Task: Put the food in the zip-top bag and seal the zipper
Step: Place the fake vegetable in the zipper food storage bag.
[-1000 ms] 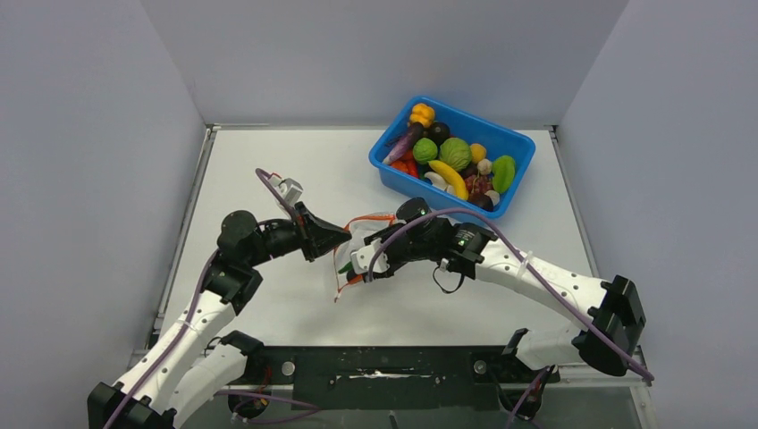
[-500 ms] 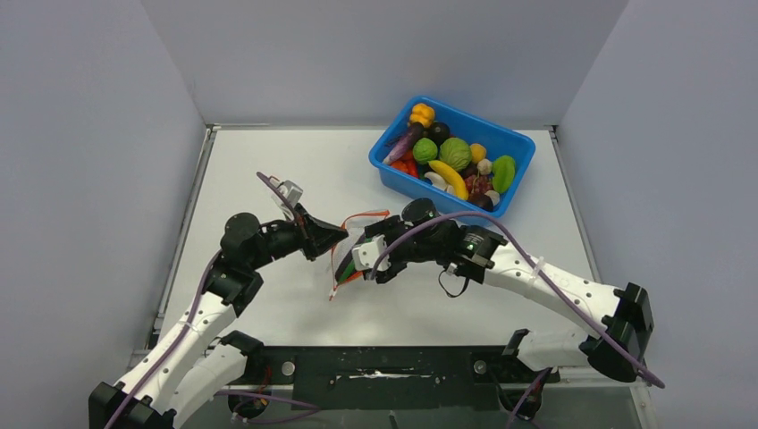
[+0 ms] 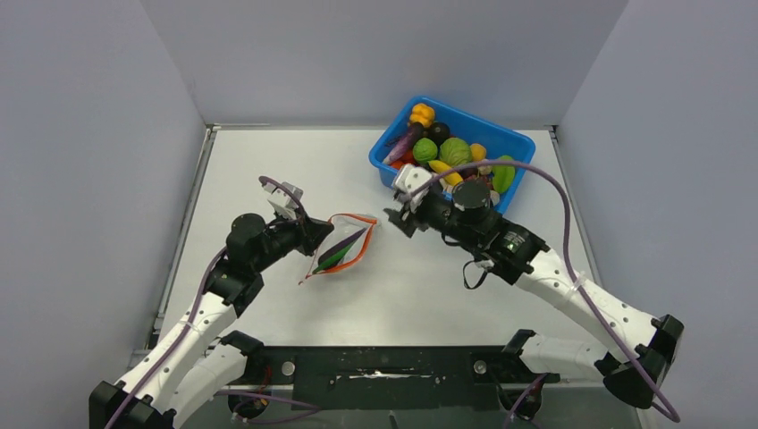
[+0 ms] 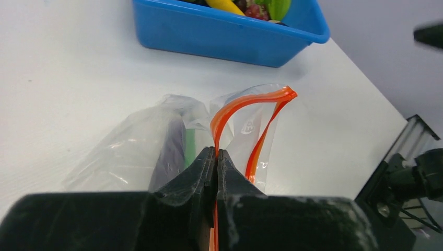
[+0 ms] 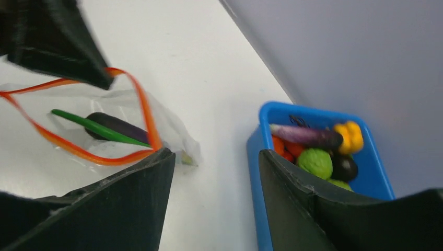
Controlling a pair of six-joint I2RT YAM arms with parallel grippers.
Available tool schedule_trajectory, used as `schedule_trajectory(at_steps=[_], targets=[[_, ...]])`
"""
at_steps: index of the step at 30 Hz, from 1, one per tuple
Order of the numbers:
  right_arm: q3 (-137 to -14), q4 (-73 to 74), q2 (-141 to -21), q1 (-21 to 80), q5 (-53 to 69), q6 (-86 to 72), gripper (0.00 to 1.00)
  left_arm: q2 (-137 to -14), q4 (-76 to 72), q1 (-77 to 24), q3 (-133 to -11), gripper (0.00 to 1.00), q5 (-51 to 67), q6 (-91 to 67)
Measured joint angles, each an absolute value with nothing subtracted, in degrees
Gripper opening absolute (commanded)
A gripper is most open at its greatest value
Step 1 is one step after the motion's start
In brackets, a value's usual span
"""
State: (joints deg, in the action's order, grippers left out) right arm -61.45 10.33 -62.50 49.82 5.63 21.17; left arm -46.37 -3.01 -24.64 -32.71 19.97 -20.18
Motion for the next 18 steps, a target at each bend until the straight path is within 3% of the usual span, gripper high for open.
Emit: schedule_trajectory(at_steps=[8,18], targets=[[-67.26,13.96,-66.52,30.44,-3.05,3.29,0.61,-46.5,-0.75,-24.67,-32.73,0.0,11.94,-14.74],[-72.14,18.2,-78.96,15.44,-9.08,-6.61,0.72,-49.93,-1.02,-24.64,-32.58,0.0,13.72,-16.67]])
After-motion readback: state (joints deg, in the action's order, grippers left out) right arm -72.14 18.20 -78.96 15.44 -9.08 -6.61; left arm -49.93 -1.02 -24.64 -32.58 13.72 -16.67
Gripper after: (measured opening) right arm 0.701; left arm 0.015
